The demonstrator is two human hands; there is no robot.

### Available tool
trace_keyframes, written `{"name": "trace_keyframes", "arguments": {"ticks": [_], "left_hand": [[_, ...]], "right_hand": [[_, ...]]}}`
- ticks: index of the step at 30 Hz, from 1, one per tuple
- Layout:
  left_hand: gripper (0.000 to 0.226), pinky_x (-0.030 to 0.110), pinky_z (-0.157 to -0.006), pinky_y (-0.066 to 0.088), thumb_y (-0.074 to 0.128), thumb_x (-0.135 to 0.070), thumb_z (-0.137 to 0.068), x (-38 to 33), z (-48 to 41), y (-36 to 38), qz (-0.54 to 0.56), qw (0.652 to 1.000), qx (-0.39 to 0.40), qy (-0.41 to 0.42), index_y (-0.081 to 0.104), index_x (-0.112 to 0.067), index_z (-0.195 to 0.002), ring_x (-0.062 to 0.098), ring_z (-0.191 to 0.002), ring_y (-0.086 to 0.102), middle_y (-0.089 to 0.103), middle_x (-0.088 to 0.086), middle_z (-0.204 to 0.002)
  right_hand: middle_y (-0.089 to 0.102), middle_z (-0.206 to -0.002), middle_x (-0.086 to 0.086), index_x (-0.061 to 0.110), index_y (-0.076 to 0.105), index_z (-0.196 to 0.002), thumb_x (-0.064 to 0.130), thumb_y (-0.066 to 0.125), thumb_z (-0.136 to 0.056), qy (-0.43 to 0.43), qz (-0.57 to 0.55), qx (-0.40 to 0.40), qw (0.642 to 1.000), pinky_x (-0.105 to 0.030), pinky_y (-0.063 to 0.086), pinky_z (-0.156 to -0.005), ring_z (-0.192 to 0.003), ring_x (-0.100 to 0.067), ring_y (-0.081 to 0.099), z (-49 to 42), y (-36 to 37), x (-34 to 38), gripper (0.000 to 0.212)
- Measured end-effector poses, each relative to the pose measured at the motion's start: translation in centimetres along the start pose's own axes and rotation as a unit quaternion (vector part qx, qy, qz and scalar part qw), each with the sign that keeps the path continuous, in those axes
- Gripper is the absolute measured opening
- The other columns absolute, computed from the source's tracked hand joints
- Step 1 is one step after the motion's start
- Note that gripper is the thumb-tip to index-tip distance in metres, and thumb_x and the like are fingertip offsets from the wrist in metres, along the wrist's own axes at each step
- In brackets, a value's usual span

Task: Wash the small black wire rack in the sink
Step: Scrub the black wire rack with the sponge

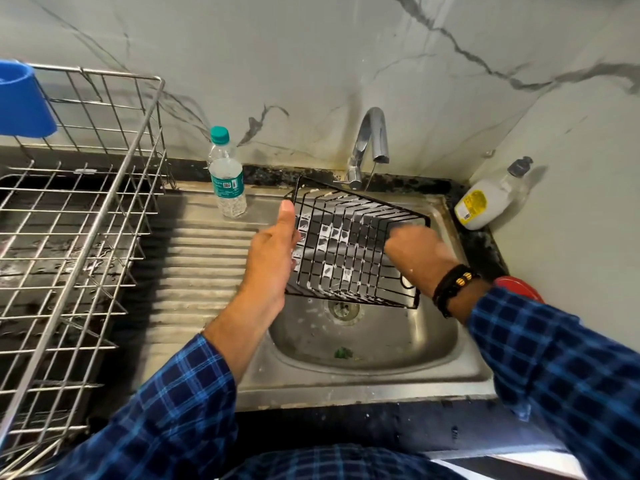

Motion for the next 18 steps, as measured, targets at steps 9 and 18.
{"name": "trace_keyframes", "arguments": {"ticks": [9,18], "left_hand": [[0.037,0.051,-0.117,0.033,0.045,-0.051,-0.101,-0.2,0.4,0.0,0.006,1.0,0.015,0.025,0.062,-0.019,-0.092,0.001,-0.122,0.049,0.054,0.011,-0.147],[0.05,0.026,-0.063,0.037,0.045,-0.055,-0.099,0.3,-0.1,-0.2,0.022,0.997,0.012,0.075,0.054,-0.01,-0.08,-0.002,-0.055,0.041,0.041,-0.001,-0.058]], "right_hand": [[0.066,-0.099,-0.008,0.011,0.067,-0.1,0.004,0.06,-0.091,0.012,-0.107,-0.006,0.994,-0.033,0.052,-0.076,-0.096,-0.027,0.067,0.7,0.5,-0.6,0.014],[0.066,-0.106,-0.015,0.005,0.065,-0.108,-0.008,0.053,-0.09,0.046,-0.124,0.055,0.99,-0.038,0.055,-0.085,-0.104,-0.032,0.066,1.3,2.1,1.0,0.025]]}}
Point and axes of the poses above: each hand's wrist, its own z-axis away from the middle knuckle, its own y-axis out of the palm, x = y × z, the point moved 8 cm from there along -z, towards the middle knuckle
